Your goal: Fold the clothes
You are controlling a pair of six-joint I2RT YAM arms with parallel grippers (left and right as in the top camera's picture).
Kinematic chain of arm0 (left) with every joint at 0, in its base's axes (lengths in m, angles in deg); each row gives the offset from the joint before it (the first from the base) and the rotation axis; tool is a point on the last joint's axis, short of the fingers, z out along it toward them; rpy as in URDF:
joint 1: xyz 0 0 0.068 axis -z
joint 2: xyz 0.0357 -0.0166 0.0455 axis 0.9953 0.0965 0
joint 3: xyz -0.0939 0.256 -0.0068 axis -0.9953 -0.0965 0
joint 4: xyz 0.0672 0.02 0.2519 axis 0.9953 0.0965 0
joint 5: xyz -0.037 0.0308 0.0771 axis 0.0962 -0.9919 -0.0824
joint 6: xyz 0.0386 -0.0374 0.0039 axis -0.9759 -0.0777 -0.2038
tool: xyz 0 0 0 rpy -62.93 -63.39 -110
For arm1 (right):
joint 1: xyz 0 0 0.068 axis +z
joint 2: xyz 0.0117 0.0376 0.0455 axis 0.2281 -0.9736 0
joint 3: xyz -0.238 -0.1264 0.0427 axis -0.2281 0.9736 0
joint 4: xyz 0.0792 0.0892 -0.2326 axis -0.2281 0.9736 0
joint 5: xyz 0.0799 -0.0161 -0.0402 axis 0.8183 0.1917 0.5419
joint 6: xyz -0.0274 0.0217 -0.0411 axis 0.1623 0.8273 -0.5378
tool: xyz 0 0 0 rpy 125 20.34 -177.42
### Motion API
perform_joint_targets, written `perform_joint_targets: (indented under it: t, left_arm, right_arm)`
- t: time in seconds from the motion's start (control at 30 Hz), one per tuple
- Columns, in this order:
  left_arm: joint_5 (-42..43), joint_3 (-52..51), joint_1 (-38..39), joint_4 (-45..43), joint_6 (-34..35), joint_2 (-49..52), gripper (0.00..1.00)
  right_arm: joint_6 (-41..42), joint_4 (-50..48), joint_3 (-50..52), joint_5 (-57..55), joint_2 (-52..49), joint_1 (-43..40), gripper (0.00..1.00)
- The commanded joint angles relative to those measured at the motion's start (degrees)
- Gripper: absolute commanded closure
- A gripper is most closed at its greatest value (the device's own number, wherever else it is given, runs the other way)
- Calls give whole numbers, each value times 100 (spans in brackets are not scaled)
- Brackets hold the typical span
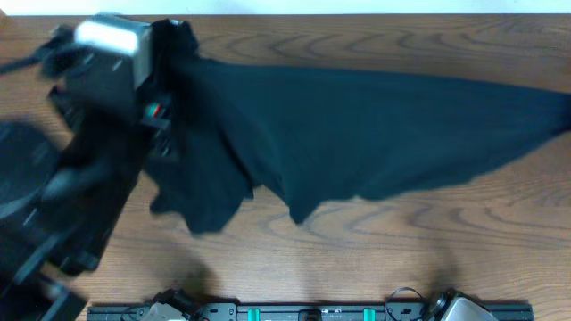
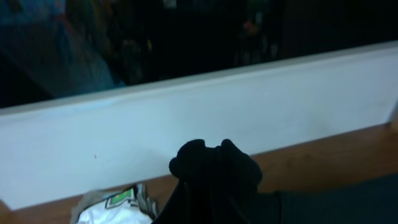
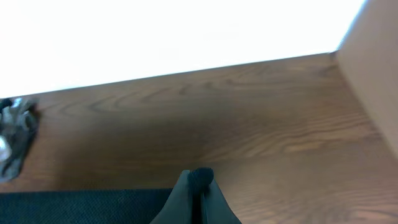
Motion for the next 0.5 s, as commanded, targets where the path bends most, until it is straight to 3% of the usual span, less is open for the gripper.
perform_joint_targets:
  t: [0.0,0.47]
  left_arm:
    - [-551,61,-66,-35,-96,-79,94]
    - [-549,59,-68,334,-48,2076,94]
  right_arm:
    - [151,-17,-35,-1456,-2,-284,99]
    - [-26,328,-28,-1473,-1351,-278,99]
